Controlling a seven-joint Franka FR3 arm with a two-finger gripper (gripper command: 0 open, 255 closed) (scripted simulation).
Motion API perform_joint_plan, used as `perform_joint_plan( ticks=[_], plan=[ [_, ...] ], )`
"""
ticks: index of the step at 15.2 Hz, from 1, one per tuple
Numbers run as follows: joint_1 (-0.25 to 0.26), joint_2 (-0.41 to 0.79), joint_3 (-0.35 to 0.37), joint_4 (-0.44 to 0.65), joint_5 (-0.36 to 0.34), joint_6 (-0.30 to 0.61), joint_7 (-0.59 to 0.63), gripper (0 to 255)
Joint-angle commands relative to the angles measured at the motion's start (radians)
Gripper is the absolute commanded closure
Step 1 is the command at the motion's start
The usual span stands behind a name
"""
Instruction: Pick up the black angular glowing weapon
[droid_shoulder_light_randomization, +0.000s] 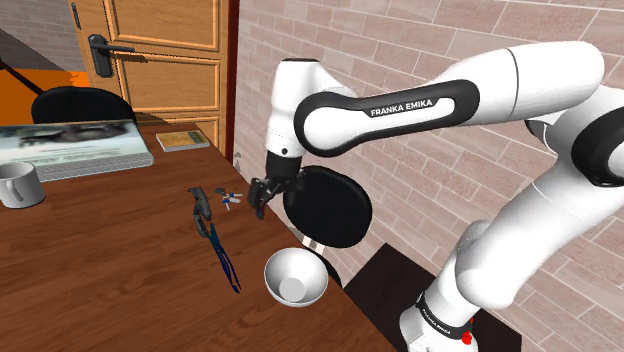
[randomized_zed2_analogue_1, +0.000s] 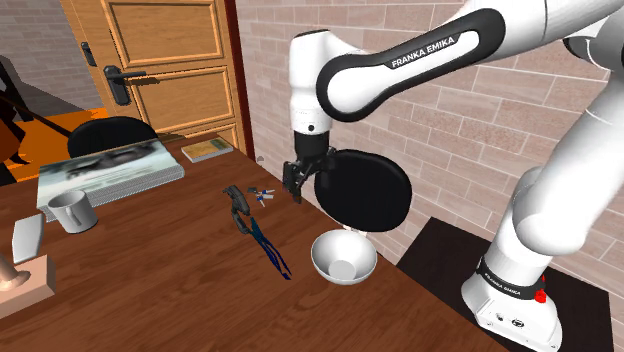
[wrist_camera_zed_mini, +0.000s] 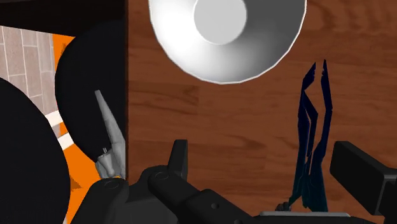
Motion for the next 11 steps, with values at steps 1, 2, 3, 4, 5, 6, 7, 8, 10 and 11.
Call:
perform_joint_plan(
  ticks=[1,2,3,4,5,6,7,8,10,11],
  plan=[
    [0.005,0.080,0.028,0.043,-0.036,0.035,0.060,0],
    [0.009,0.120,0.040,0.068,-0.057,0.047,0.090,0],
    [0.014,0.160,0.049,0.094,-0.079,0.059,0.121,0],
    [0.021,0.202,0.057,0.122,-0.104,0.069,0.152,0],
    [0.029,0.243,0.064,0.151,-0.129,0.077,0.182,0],
    [0.039,0.286,0.068,0.182,-0.155,0.083,0.213,0],
    [0.051,0.328,0.070,0.215,-0.181,0.088,0.242,0],
    [0.065,0.371,0.070,0.249,-0.206,0.090,0.271,0],
    [0.094,0.452,0.066,0.319,-0.254,0.091,0.322,0],
    [0.097,0.458,0.063,0.312,-0.257,0.102,0.323,0]
  ],
)
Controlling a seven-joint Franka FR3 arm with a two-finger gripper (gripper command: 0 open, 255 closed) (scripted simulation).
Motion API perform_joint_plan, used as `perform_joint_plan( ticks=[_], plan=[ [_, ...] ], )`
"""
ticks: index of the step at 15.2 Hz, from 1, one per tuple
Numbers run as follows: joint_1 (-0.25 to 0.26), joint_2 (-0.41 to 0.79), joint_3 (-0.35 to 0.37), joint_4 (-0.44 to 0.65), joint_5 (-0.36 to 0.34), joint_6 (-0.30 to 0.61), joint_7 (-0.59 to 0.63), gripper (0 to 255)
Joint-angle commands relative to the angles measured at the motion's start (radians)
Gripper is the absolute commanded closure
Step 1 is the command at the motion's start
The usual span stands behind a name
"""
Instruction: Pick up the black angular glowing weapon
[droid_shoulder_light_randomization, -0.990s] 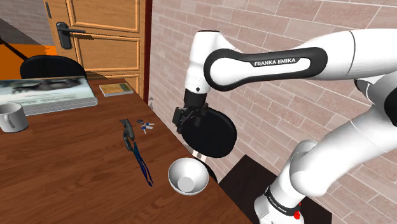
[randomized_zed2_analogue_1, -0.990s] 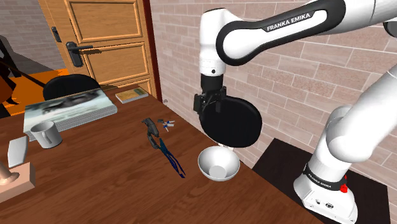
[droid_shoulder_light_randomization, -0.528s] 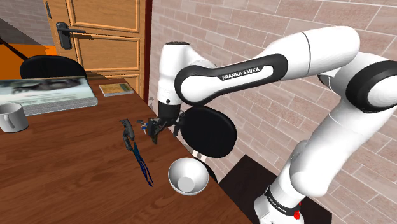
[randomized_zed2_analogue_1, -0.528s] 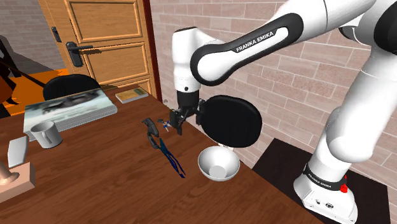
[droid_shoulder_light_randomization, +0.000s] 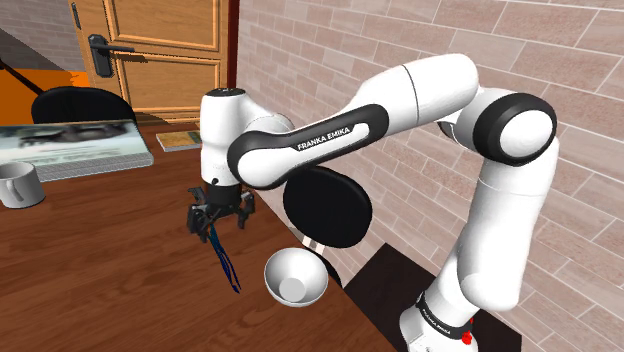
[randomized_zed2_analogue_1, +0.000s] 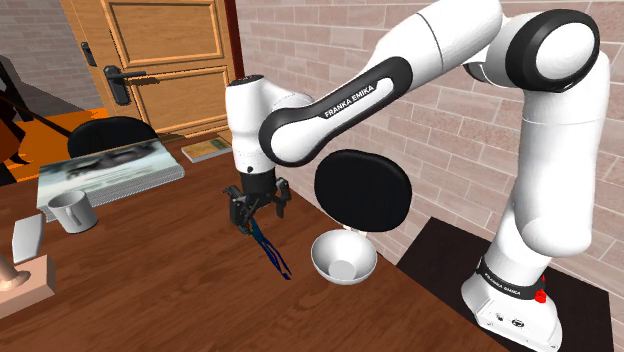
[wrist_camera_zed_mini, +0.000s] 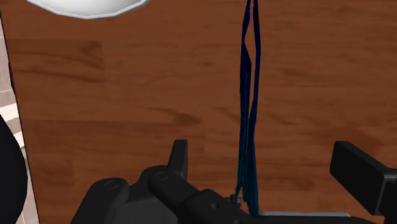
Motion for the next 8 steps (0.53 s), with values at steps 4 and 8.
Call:
perform_joint_plan(
  ticks=[4,8],
  plan=[
    [0.015,0.047,-0.007,-0.013,-0.028,0.056,0.026,0],
    [0.018,0.064,-0.011,-0.027,-0.038,0.085,0.032,0]
  ],
)
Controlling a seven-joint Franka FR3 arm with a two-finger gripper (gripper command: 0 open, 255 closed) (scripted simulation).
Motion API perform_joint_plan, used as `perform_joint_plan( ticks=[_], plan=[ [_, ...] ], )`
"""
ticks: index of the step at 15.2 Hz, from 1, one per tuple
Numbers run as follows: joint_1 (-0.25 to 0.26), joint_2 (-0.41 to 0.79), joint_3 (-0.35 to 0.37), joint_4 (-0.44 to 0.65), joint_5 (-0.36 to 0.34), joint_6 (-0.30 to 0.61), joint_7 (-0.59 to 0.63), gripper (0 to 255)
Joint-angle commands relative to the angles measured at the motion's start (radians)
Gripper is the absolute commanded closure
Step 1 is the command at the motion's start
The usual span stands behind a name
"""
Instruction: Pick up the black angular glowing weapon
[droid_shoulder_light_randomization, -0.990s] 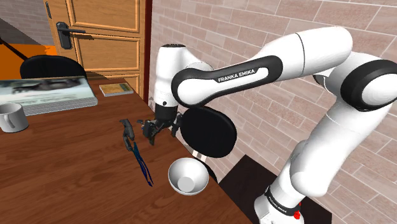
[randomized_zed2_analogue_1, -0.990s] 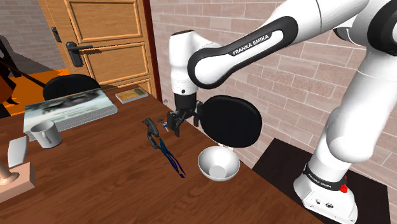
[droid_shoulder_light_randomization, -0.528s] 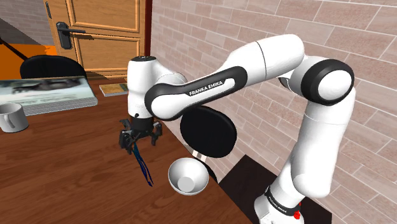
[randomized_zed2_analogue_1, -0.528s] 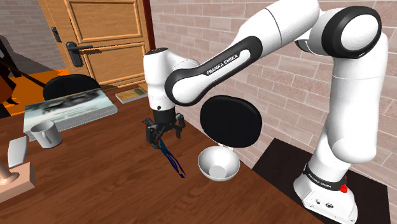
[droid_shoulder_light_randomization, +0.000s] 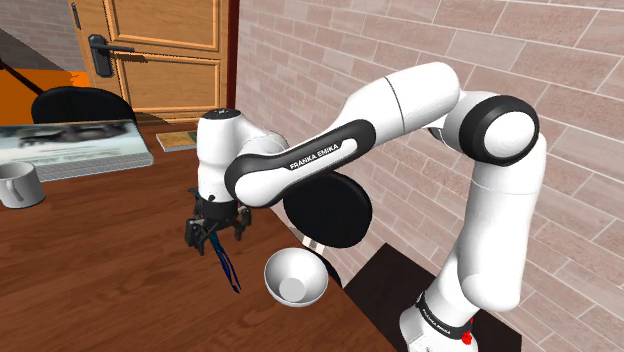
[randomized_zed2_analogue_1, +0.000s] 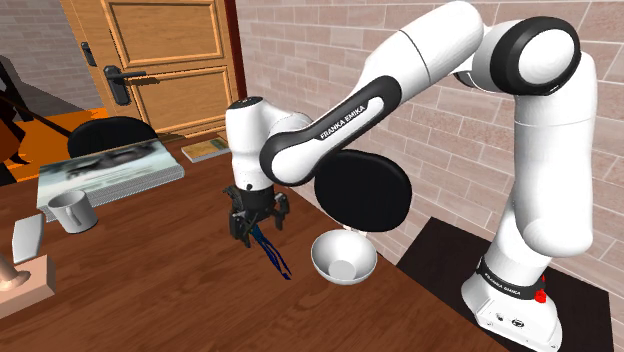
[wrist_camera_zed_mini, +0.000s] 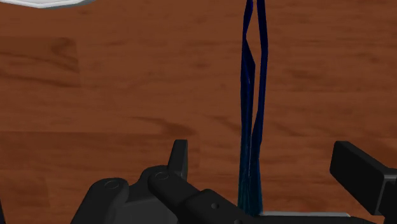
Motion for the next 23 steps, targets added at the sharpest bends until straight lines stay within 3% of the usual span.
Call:
perform_joint_plan(
  ticks=[1,10,23],
  plan=[
    [0.001,0.005,-0.001,0.001,-0.002,0.004,0.001,255],
    [0.000,0.003,-0.001,-0.003,-0.002,0.006,0.001,255],
    [-0.012,-0.072,0.015,0.083,0.042,-0.146,-0.025,255]
  ],
)
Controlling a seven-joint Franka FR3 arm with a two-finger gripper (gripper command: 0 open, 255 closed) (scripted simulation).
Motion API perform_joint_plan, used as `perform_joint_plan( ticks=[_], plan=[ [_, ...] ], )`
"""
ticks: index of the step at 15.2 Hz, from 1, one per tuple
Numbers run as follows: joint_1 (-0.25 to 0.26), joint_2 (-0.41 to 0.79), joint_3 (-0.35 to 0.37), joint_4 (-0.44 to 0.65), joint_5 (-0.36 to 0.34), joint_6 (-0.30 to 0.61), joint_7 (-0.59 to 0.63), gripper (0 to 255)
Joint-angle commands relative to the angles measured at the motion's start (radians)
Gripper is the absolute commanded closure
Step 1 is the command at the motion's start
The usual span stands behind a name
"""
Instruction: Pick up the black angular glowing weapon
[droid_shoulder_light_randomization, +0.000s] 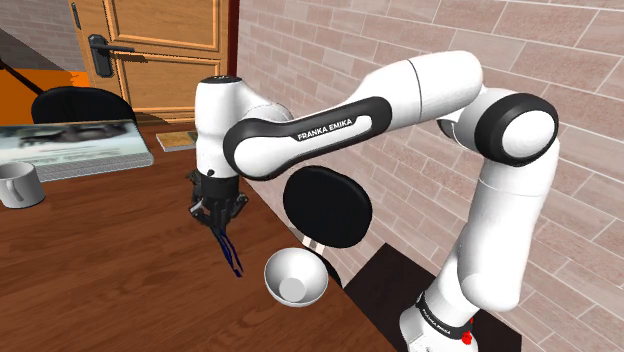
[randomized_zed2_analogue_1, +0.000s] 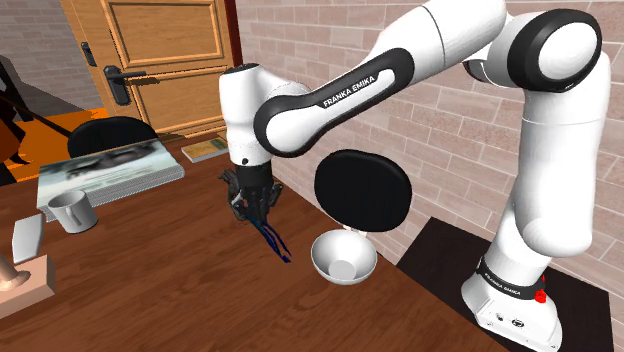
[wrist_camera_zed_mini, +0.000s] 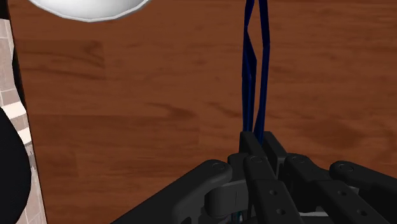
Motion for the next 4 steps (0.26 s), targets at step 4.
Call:
perform_joint_plan(
  ticks=[4],
  plan=[
    [-0.004,-0.017,0.002,0.024,0.010,-0.039,-0.008,255]
  ],
)
